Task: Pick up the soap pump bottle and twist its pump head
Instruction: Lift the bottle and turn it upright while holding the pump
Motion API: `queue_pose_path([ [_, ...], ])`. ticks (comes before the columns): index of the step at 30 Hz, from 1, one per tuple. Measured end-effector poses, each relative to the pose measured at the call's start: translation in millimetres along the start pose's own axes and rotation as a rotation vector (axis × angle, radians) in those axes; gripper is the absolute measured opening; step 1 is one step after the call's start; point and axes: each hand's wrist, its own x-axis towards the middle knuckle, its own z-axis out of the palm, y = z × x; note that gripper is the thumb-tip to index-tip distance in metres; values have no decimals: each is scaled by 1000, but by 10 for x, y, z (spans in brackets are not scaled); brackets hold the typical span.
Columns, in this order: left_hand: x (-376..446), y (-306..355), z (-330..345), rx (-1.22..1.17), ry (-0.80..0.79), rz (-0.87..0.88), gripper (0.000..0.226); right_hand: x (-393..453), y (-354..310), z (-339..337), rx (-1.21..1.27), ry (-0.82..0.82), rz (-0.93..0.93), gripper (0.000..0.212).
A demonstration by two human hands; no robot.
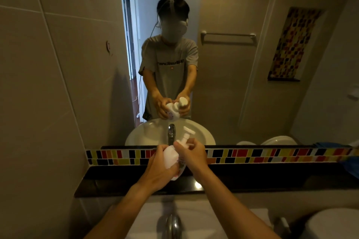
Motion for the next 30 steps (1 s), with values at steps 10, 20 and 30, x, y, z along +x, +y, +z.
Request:
queue_pose_path([
  [10,41,77,-157,-217,-9,-85,43,24,-203,-101,84,-140,80,21],
  [20,-7,228,-153,-36,-6,-37,52,64,-207,86,-29,-5,41,30],
  [30,9,349,-146,17,10,-53,59,103,-243,12,-108,59,66,21],
])
